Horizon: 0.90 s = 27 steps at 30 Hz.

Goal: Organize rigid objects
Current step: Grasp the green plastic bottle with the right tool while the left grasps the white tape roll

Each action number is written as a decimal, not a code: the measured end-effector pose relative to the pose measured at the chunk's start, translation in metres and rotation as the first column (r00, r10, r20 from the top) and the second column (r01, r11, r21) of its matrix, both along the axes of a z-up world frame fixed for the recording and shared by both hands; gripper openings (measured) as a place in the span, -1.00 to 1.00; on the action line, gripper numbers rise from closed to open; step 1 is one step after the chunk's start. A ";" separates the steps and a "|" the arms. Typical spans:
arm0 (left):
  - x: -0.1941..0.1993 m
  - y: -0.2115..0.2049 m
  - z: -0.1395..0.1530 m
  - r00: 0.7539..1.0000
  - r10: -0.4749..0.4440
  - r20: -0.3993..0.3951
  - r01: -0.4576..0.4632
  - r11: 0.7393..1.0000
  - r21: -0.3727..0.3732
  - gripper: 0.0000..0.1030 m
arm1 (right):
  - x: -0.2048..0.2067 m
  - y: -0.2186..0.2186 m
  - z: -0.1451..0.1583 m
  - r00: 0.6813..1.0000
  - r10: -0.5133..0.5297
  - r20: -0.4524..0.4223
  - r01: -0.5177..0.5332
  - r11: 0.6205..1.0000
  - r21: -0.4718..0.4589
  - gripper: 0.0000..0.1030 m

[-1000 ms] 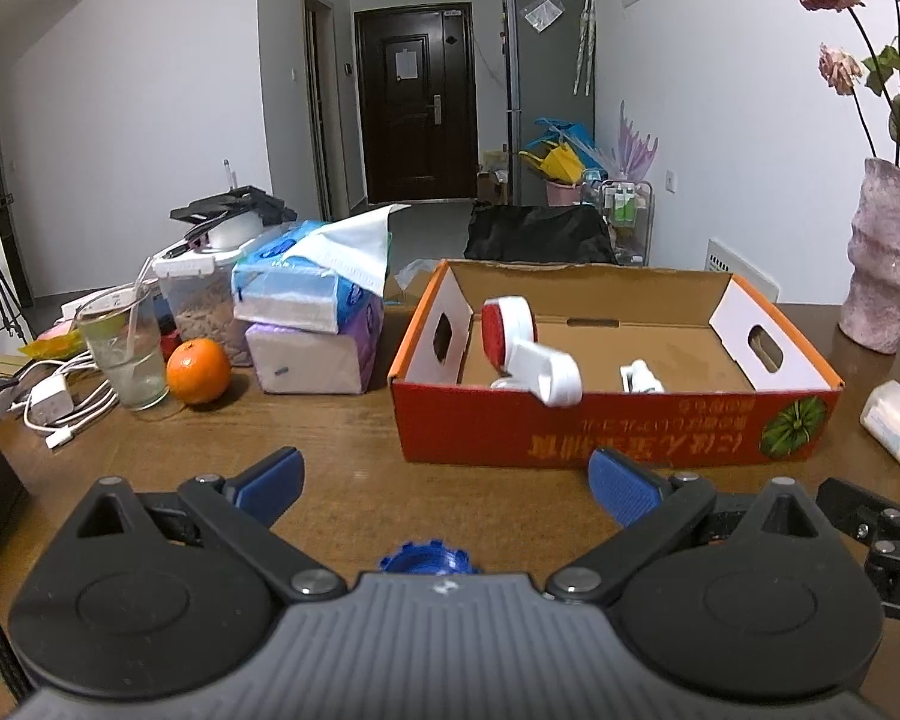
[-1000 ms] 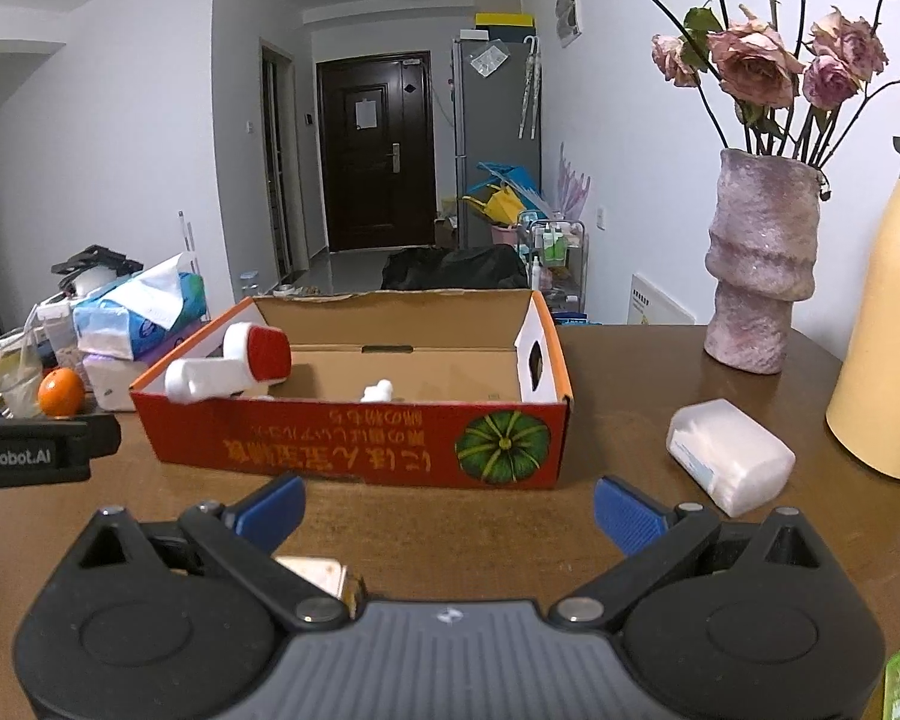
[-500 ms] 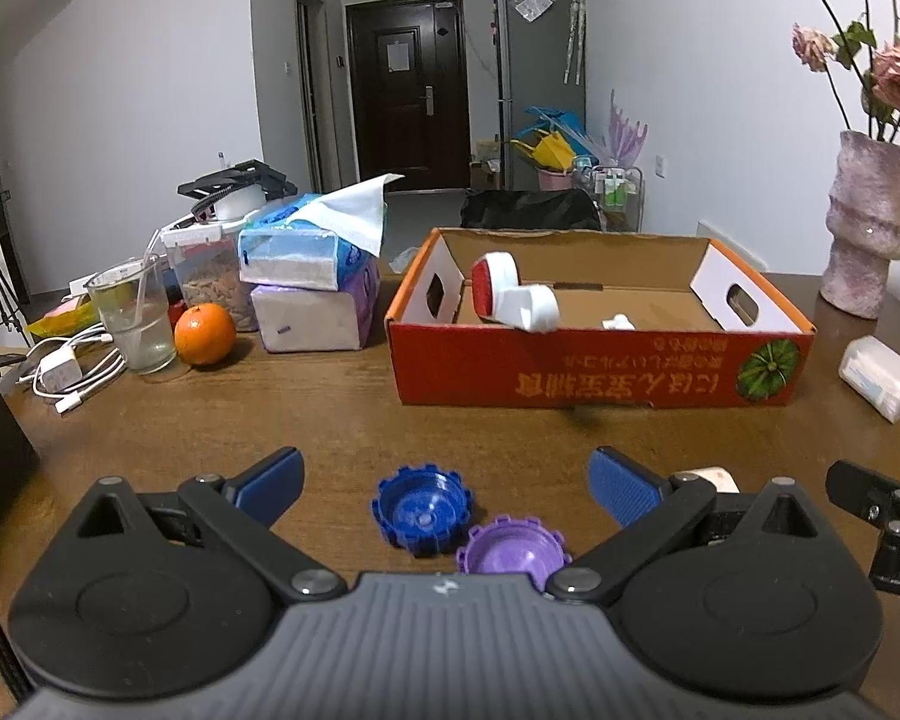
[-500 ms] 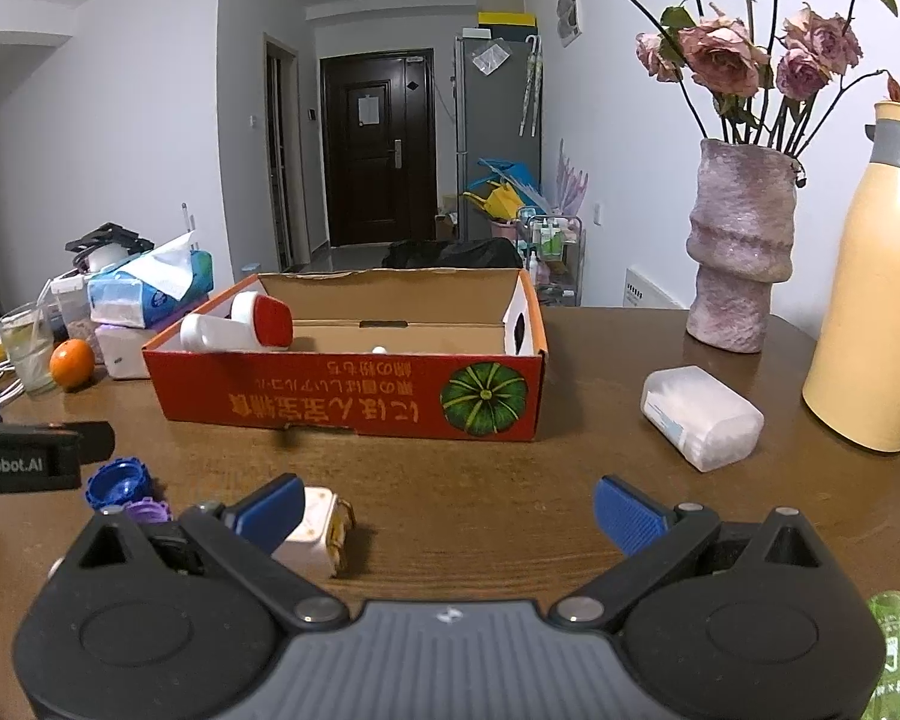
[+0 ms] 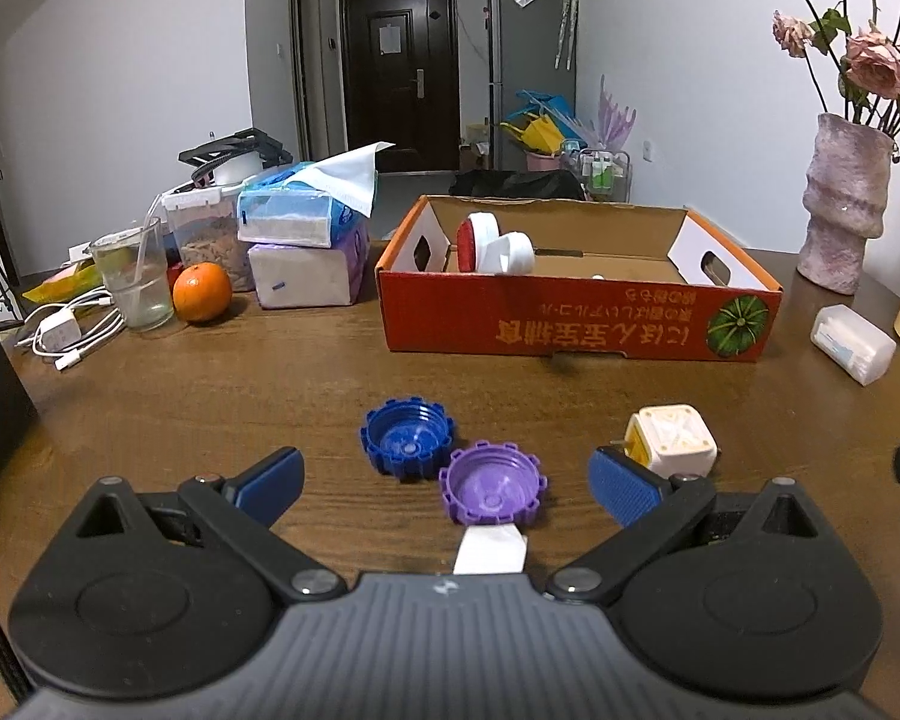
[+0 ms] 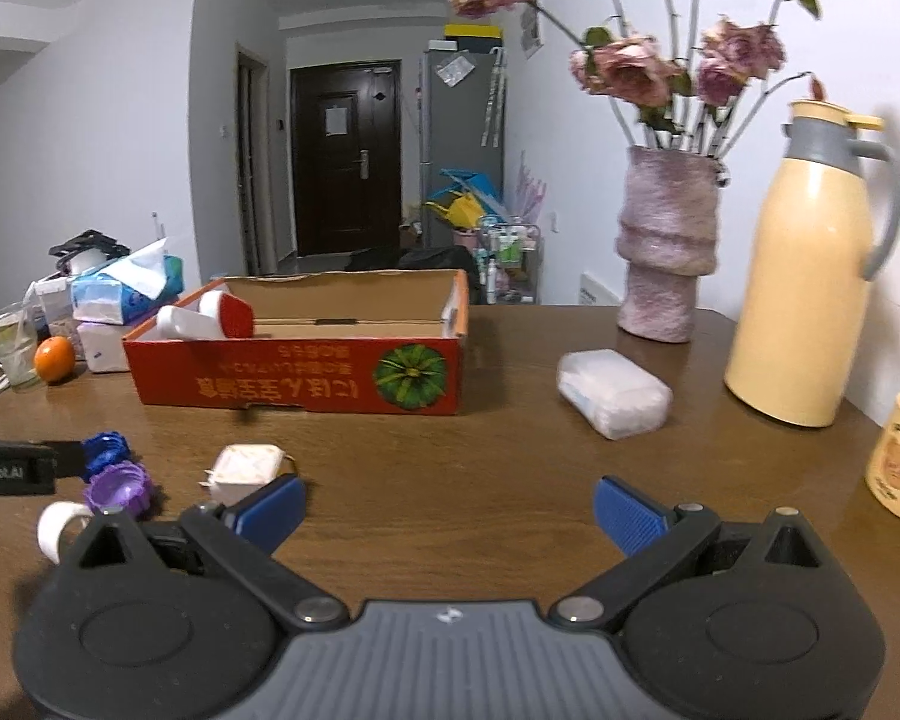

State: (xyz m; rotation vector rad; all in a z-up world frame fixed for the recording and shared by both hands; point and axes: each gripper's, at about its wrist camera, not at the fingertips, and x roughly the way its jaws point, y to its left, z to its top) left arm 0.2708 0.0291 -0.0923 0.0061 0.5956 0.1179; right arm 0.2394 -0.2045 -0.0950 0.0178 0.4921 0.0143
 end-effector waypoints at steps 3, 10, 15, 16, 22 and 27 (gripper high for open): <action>-0.004 -0.002 0.000 1.000 -0.002 0.000 0.002 1.000 0.000 1.00 | -0.012 -0.013 -0.002 1.000 -0.027 -0.005 0.027 1.000 -0.007 1.00; -0.022 -0.004 0.001 1.000 -0.004 0.000 0.004 1.000 -0.015 1.00 | -0.042 -0.043 -0.008 0.997 -0.061 0.037 0.062 0.998 -0.022 1.00; -0.032 -0.005 0.003 1.000 -0.004 0.001 0.004 1.000 -0.022 1.00 | -0.059 -0.066 -0.007 0.995 -0.084 0.046 0.085 0.996 -0.025 0.99; -0.033 -0.005 0.004 1.000 -0.003 0.001 0.003 1.000 -0.023 1.00 | -0.061 -0.072 -0.007 0.994 -0.095 0.044 0.096 0.995 -0.028 0.99; -0.037 -0.005 0.004 1.000 0.003 -0.005 -0.003 0.999 -0.032 1.00 | -0.064 -0.099 -0.014 0.992 -0.123 0.010 0.123 0.992 -0.040 0.94; -0.039 -0.006 0.002 1.000 0.012 -0.016 -0.013 1.000 -0.025 1.00 | -0.057 -0.117 -0.029 0.989 -0.138 -0.056 0.136 0.990 -0.046 0.78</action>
